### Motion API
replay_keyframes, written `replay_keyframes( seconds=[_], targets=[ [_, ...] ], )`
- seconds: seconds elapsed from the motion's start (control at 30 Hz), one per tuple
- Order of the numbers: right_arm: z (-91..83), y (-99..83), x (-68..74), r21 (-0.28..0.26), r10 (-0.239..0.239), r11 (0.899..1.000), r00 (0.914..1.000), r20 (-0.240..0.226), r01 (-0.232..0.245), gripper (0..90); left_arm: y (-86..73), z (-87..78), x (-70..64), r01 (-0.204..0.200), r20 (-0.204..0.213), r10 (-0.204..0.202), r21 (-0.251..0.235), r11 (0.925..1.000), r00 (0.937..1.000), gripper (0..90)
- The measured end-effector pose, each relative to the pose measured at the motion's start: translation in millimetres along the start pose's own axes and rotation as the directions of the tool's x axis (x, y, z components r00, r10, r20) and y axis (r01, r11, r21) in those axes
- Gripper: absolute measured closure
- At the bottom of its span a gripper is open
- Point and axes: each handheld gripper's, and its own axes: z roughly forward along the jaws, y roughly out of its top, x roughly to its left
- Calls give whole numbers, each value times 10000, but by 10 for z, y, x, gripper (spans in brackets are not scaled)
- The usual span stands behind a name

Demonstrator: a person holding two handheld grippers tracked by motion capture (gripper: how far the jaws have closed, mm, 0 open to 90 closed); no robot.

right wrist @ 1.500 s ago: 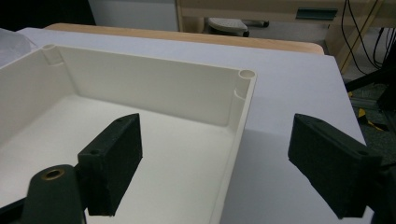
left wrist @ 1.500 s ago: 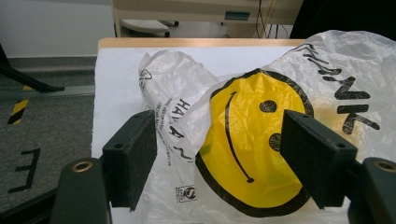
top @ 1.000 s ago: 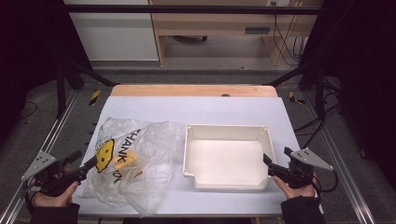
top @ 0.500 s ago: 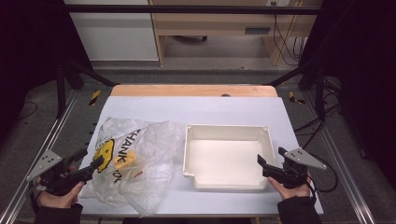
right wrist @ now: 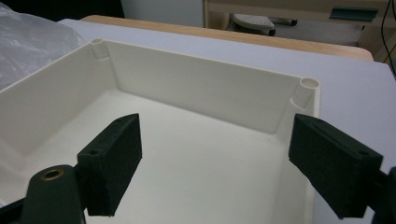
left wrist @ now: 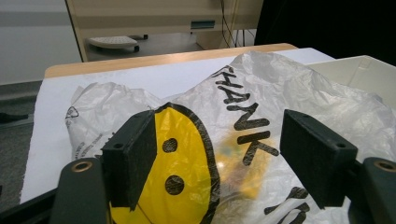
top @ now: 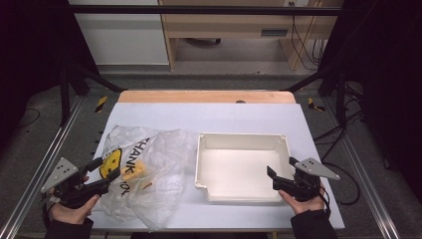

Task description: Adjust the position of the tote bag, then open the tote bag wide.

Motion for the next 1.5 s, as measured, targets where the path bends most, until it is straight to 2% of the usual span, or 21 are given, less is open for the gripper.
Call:
replay_keyframes(
  seconds=[0.37,0.7,1.5],
  targets=[
    [31,10,67,52,-88,9999,9998,-169,89,174,43,14,-122,-138,296,140,-62,9999,9995,269],
    [56,26,161,110,-255,9996,9988,-415,260,175,52,60,-221,-402,372,398,81,9992,9985,268],
    [156,79,512,122,-662,9976,9896,-1279,683,177,81,112,-513,-1046,729,1022,293,9941,9921,254]
  ],
)
